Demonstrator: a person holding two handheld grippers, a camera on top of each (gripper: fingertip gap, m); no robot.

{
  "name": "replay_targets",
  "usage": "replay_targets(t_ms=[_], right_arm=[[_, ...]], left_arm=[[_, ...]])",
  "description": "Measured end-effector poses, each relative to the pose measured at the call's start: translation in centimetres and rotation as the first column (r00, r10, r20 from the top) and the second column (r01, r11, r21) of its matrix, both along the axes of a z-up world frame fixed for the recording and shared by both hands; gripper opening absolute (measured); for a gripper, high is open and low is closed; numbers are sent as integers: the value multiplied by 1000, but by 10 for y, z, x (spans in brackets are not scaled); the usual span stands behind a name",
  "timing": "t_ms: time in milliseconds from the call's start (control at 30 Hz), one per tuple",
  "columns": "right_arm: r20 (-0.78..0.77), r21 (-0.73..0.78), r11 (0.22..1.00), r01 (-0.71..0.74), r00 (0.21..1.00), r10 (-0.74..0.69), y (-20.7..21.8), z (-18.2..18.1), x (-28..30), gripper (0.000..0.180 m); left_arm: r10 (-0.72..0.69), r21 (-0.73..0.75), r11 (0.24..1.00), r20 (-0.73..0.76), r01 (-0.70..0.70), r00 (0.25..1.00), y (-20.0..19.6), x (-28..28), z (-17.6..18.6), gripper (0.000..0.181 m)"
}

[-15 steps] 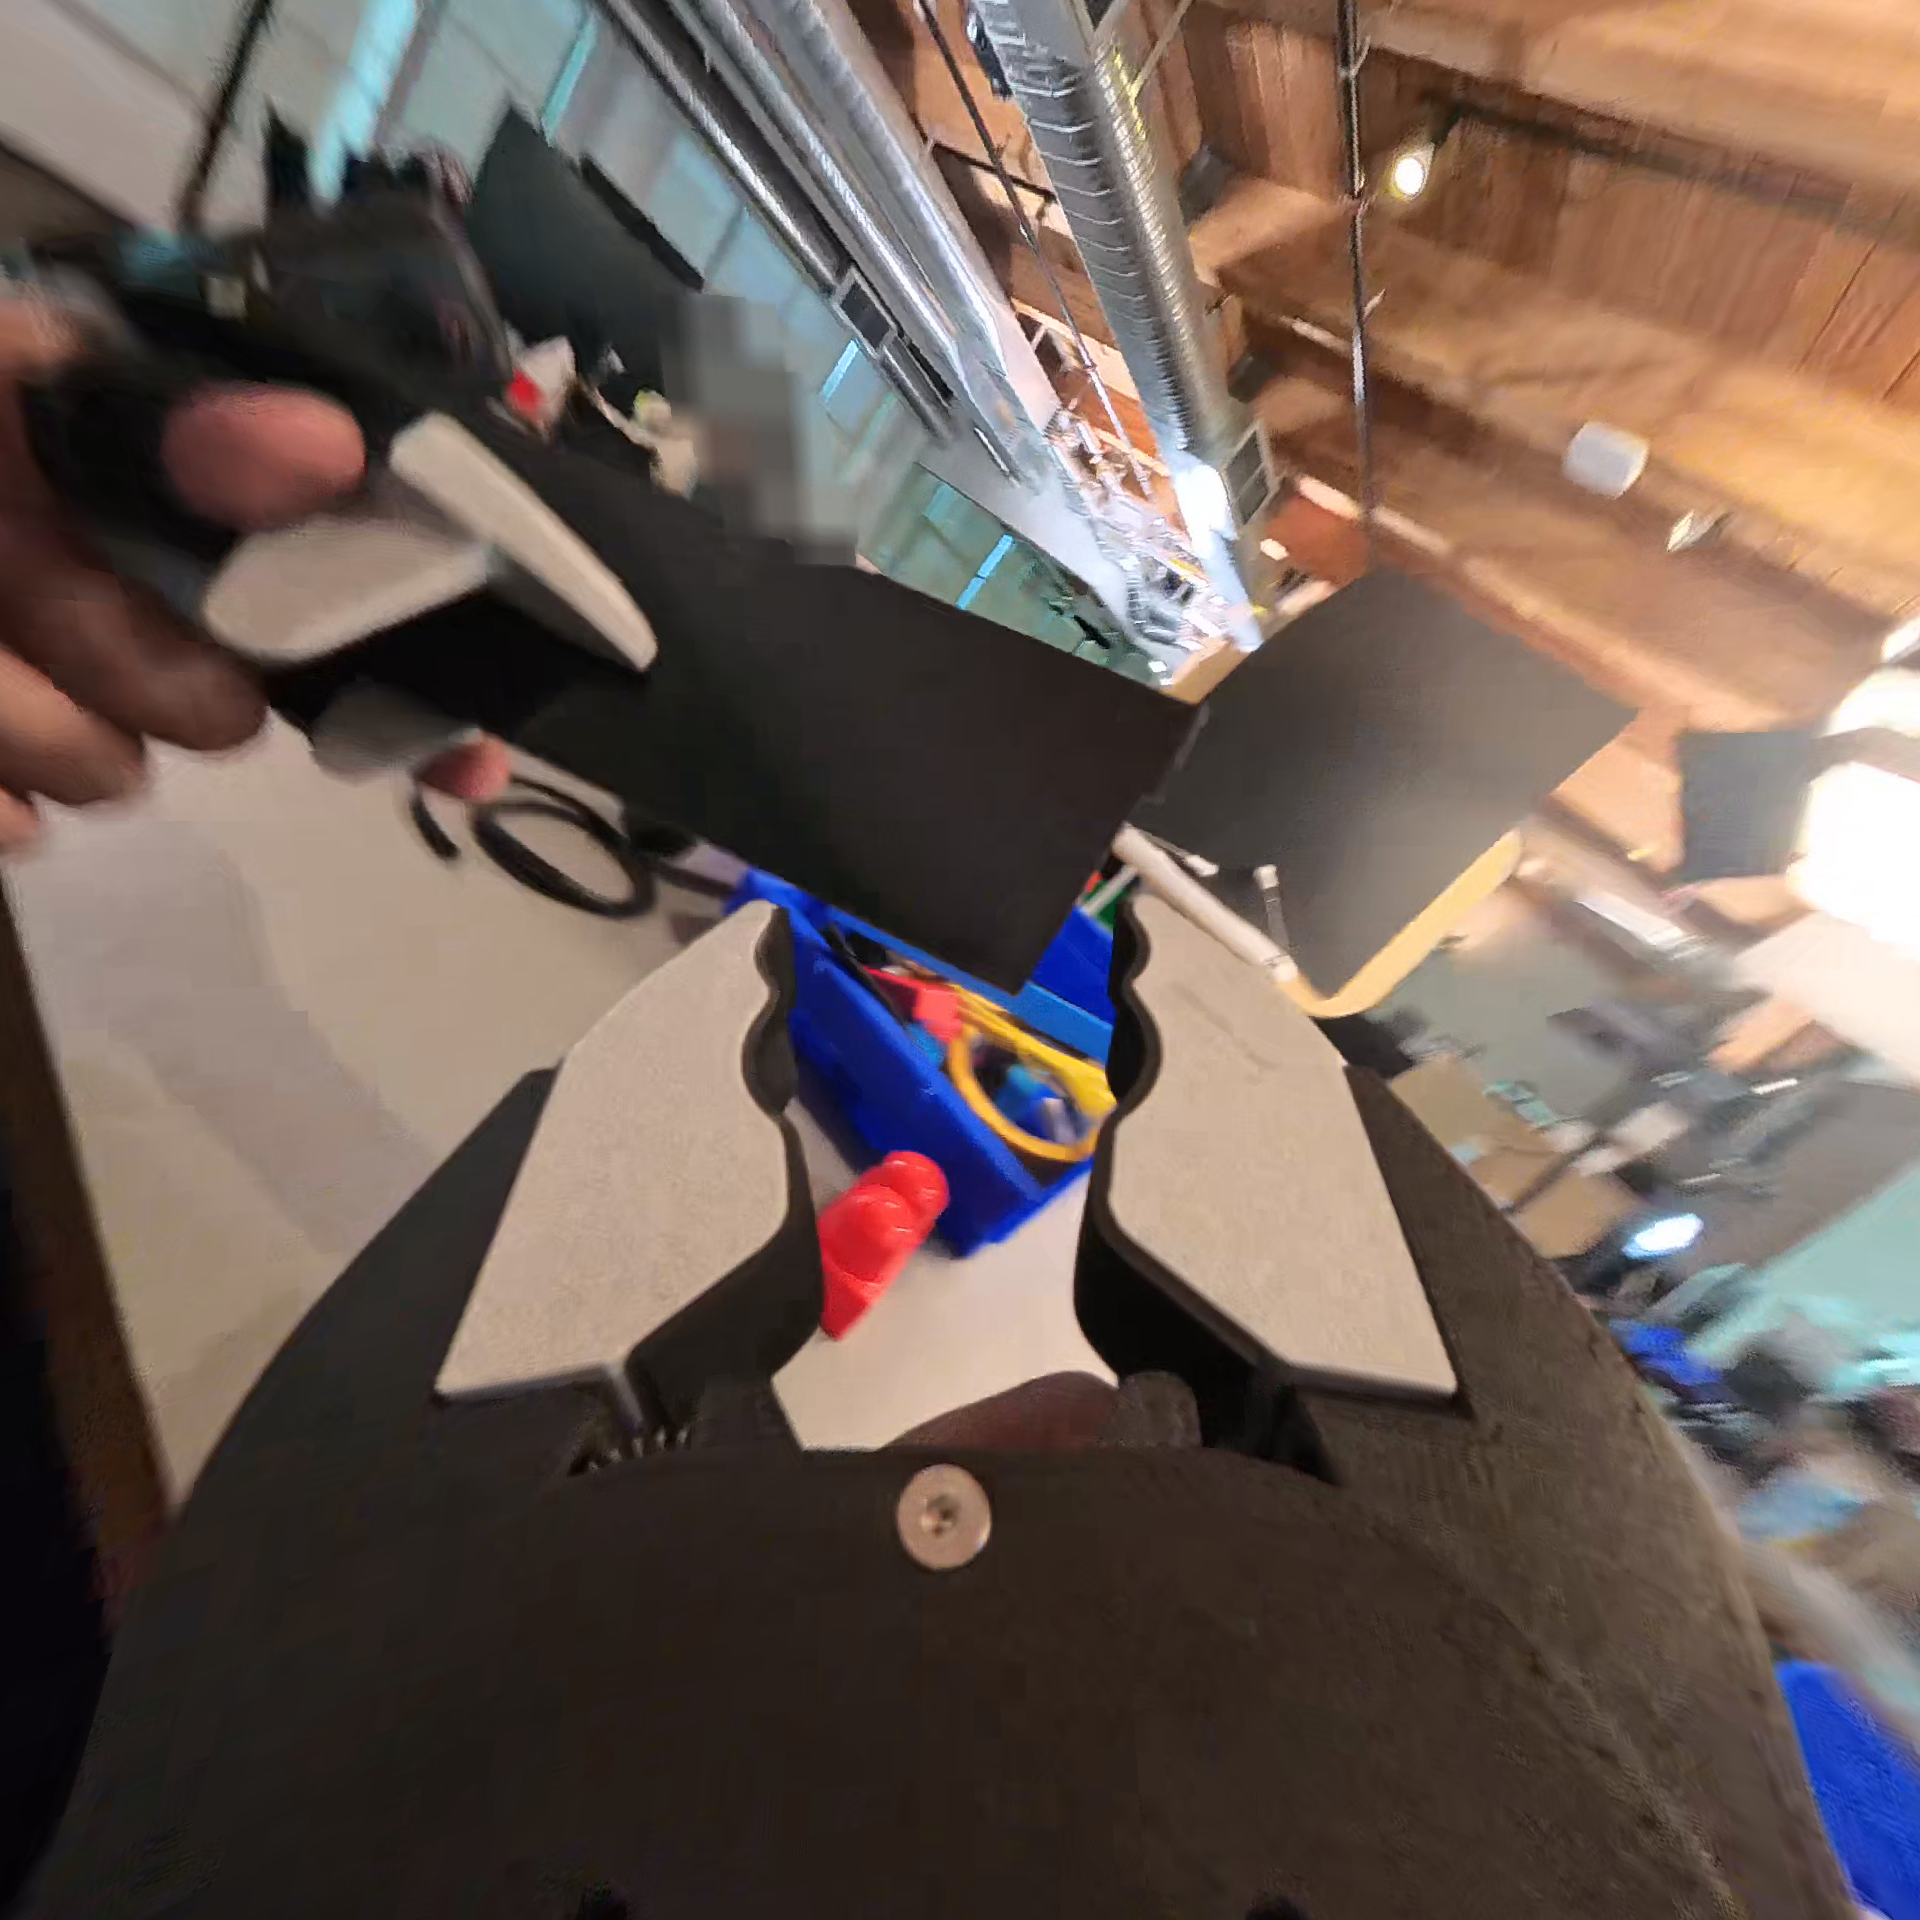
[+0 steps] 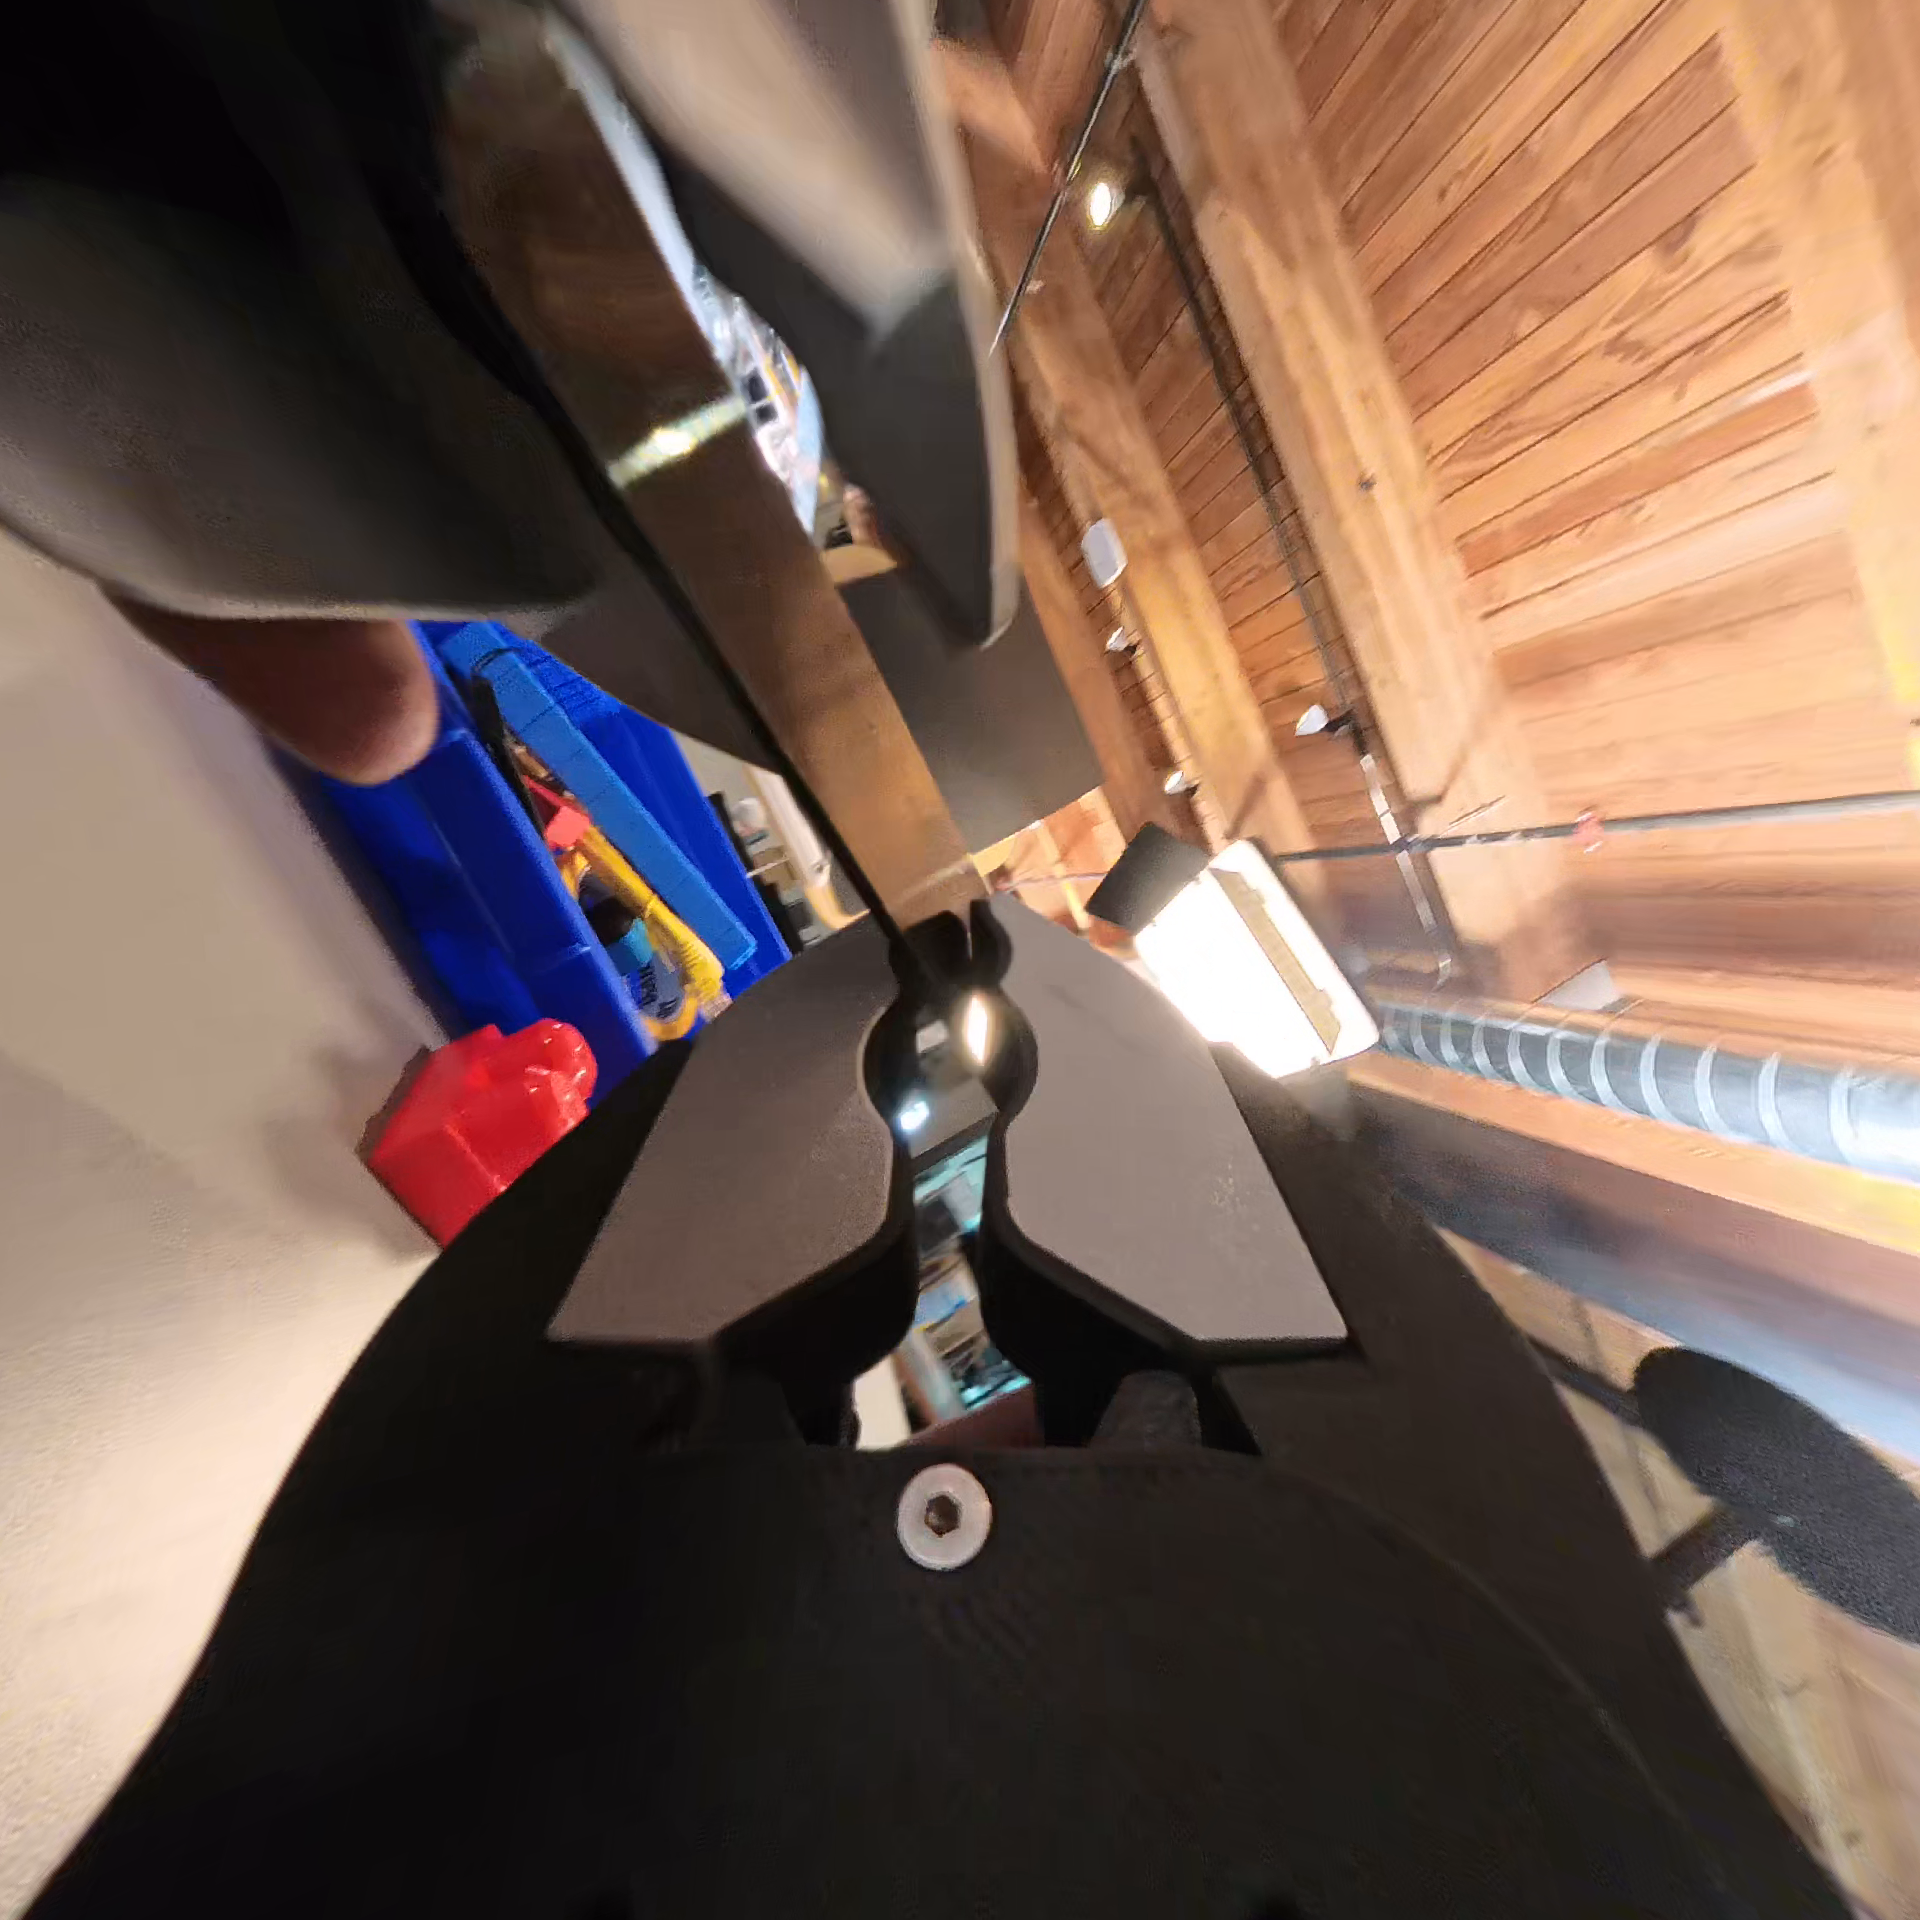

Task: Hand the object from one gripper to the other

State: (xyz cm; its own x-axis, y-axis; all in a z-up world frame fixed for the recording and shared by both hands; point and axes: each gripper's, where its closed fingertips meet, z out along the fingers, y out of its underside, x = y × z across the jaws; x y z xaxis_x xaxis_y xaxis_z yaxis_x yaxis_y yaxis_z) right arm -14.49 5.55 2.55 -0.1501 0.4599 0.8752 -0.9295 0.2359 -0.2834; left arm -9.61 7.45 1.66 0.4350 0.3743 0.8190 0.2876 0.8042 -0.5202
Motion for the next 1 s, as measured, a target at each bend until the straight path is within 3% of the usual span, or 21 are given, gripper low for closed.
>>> replay_targets(t_ms=[133,300,400,500,633,800,833,900,1000], right_arm=[[151,92,995,-35,988,21,-2,-9,-15,0],[453,219,967,-132,891,19,0,-19,-26,1],[651,294,916,-272,759,16,5,-28,-15,0],[783,336,819,-465,621,32,15,-37,13,1],[869,342,670,-659,493,41,30,-45,48,1],[886,357,548,-756,460,57,39,-54,75,1],[885,361,543,-759,462,58,40,-54,76,1],[880,371,540,-755,472,54,40,-56,77,1],[884,353,556,-752,464,66,38,-52,74,5]], left_arm=[[-70,-218,975,-156,34,985,11,11,18,75],[-100,-482,870,-383,-106,918,2,36,24,87],[-52,-560,799,-428,-219,902,-13,36,14,86],[12,-644,687,-454,-337,891,-24,30,6,76],[-49,-689,631,-494,-356,868,-10,35,7,68],[-134,-734,593,-495,-331,859,10,37,2,54],[-152,-737,594,-496,-322,855,15,37,1,48],[-213,-757,586,-490,-291,845,24,41,-2,12],[-251,-772,560,-504,-300,827,29,44,-1,6]])
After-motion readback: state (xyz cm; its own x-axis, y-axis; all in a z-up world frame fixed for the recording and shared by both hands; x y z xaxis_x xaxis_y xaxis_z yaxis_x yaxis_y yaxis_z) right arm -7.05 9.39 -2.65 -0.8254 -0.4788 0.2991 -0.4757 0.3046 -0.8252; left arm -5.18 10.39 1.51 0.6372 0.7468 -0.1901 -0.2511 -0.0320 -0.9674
